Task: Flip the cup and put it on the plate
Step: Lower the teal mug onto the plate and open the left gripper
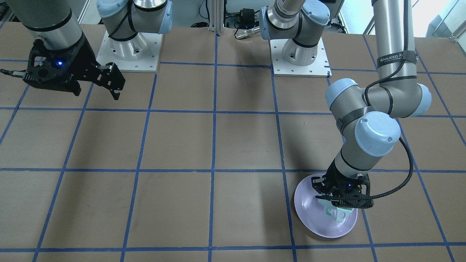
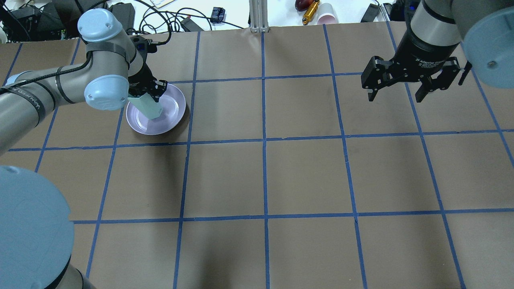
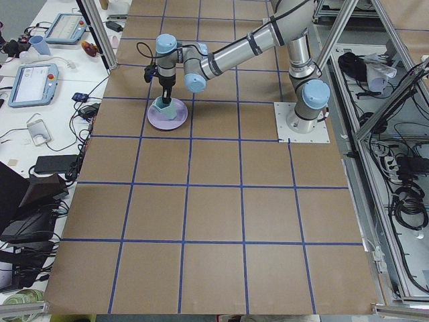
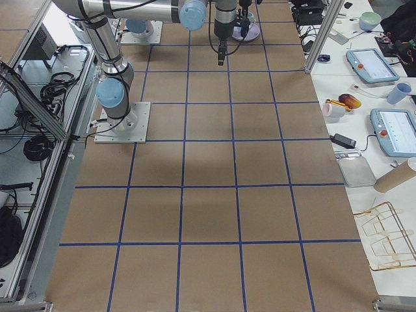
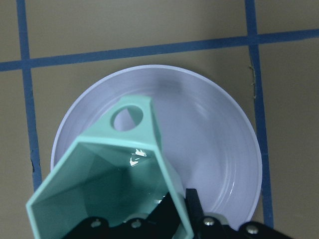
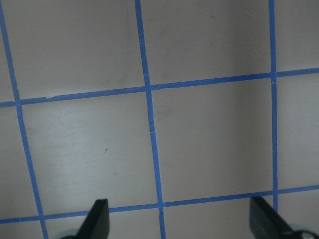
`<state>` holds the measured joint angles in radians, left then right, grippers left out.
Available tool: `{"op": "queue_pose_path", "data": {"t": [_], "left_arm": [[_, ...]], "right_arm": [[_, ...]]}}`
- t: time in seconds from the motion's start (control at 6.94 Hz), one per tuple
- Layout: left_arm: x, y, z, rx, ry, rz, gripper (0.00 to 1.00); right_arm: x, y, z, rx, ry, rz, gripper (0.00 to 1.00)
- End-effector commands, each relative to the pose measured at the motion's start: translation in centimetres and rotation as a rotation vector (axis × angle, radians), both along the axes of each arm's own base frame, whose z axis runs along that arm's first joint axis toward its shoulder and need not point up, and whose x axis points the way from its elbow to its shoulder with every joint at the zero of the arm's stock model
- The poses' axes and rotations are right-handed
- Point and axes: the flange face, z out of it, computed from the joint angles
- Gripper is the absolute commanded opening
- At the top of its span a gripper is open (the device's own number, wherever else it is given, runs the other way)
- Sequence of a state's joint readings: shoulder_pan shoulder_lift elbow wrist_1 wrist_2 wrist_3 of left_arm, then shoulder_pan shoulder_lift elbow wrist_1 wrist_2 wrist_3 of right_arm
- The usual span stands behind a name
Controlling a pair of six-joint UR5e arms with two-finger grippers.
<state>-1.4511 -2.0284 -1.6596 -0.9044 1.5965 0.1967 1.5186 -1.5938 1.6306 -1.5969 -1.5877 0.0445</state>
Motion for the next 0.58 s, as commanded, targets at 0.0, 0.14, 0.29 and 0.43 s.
{"op": "queue_pose_path", "data": {"t": [0.0,0.14,0.29,0.43], "left_arm": [[-0.1,0.0,-0.4,0.005,0.017,0.049,0.83],[-0.1,0.0,-0.4,0.005,0.018,0.048,1.0],[-0.1,0.2,0.1,0.008,0.014,0.047,1.0],[-0.5,0.5,1.0,0.02,0.02,0.049,1.0]], "right_arm": [[0.0,0.0,0.0,0.0,0.0,0.0,1.0],[0.0,0.0,0.0,0.0,0.0,0.0,1.0],[0.0,0.0,0.0,0.0,0.0,0.0,1.0],[0.0,0.0,0.0,0.0,0.0,0.0,1.0]]}}
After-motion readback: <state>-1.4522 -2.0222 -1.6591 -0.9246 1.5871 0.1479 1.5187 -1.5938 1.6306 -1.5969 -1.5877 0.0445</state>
